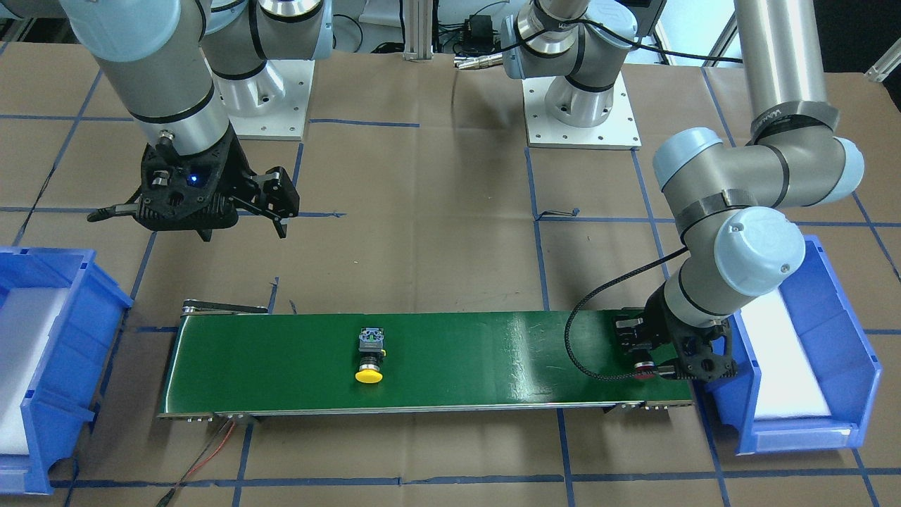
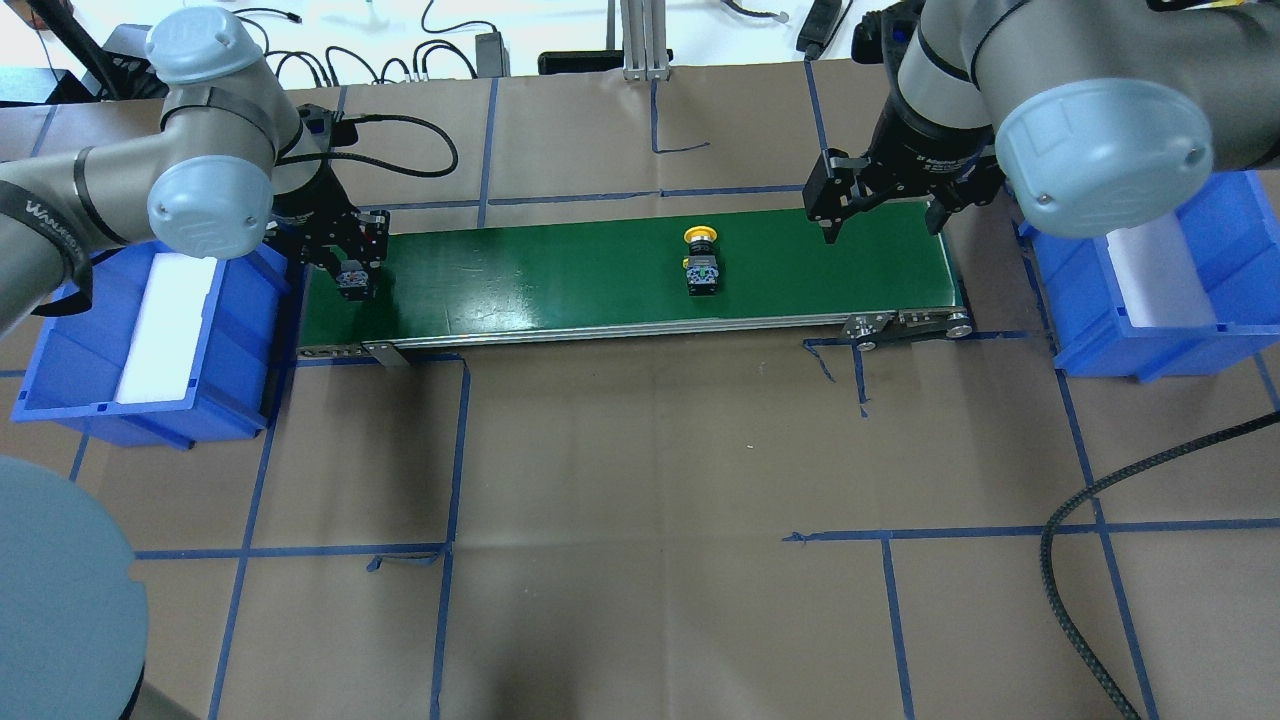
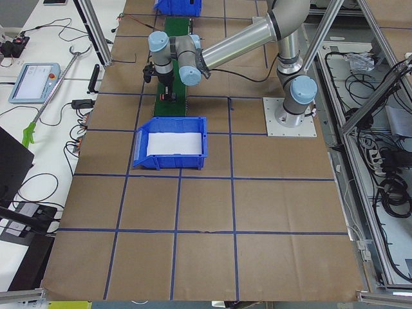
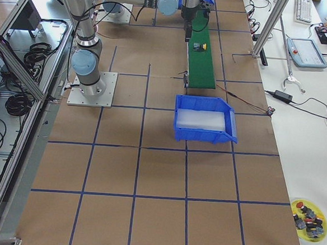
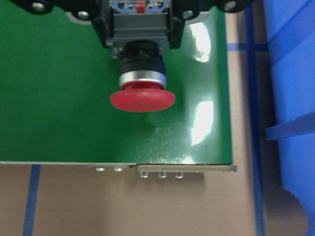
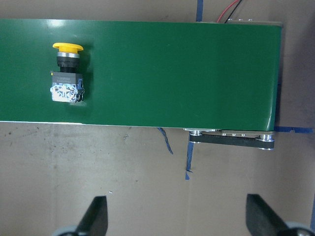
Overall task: Transport two buttons from left to right
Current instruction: 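Carry the red button with the left gripper onto the conveyor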
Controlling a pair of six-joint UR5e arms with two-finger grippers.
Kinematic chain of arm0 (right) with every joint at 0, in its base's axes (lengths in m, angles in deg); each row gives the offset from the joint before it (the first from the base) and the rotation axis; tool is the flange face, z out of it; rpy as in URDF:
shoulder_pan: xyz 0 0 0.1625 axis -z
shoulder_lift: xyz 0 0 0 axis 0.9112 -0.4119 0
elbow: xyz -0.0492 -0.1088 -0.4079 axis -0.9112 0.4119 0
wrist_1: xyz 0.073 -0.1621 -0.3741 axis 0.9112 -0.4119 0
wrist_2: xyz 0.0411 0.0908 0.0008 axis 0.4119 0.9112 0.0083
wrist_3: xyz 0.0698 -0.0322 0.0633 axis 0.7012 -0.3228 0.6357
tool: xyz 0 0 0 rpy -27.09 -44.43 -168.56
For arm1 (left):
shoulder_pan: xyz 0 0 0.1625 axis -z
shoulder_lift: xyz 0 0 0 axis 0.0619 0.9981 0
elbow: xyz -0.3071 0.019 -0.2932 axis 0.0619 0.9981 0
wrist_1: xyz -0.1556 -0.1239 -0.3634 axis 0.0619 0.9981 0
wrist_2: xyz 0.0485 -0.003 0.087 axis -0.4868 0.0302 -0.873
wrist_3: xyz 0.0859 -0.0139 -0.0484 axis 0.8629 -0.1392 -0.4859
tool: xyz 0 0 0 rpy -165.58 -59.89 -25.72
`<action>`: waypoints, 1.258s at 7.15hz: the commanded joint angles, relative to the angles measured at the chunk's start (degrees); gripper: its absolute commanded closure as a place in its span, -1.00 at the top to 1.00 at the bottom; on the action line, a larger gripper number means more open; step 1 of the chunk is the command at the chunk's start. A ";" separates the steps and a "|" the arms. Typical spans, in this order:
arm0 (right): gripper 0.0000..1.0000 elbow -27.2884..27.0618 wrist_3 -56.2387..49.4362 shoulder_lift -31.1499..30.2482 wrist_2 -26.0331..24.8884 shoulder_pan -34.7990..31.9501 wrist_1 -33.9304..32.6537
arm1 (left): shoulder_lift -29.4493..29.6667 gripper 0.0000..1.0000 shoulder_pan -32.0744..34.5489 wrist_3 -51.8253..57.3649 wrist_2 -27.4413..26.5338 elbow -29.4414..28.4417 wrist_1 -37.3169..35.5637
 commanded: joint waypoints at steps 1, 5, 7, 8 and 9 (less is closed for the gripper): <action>1.00 -0.09 0.00 2.64 0.07 -0.03 -5.44 | 0.20 0.42 0.40 -0.20 0.03 0.16 -0.76; 0.99 -0.01 0.44 9.66 0.15 0.23 -16.19 | -4.79 1.00 0.49 -0.03 -0.06 -2.47 2.90; 0.99 0.87 1.41 12.75 0.59 0.32 -16.46 | -9.71 1.00 0.57 -0.11 0.02 -4.14 11.68; 0.99 0.96 1.41 13.37 0.77 0.50 -16.46 | -12.26 1.00 0.75 -0.29 0.03 -4.93 17.29; 1.00 0.96 1.41 13.99 3.29 0.32 -16.46 | -15.25 1.00 1.18 -0.46 0.11 -5.46 21.70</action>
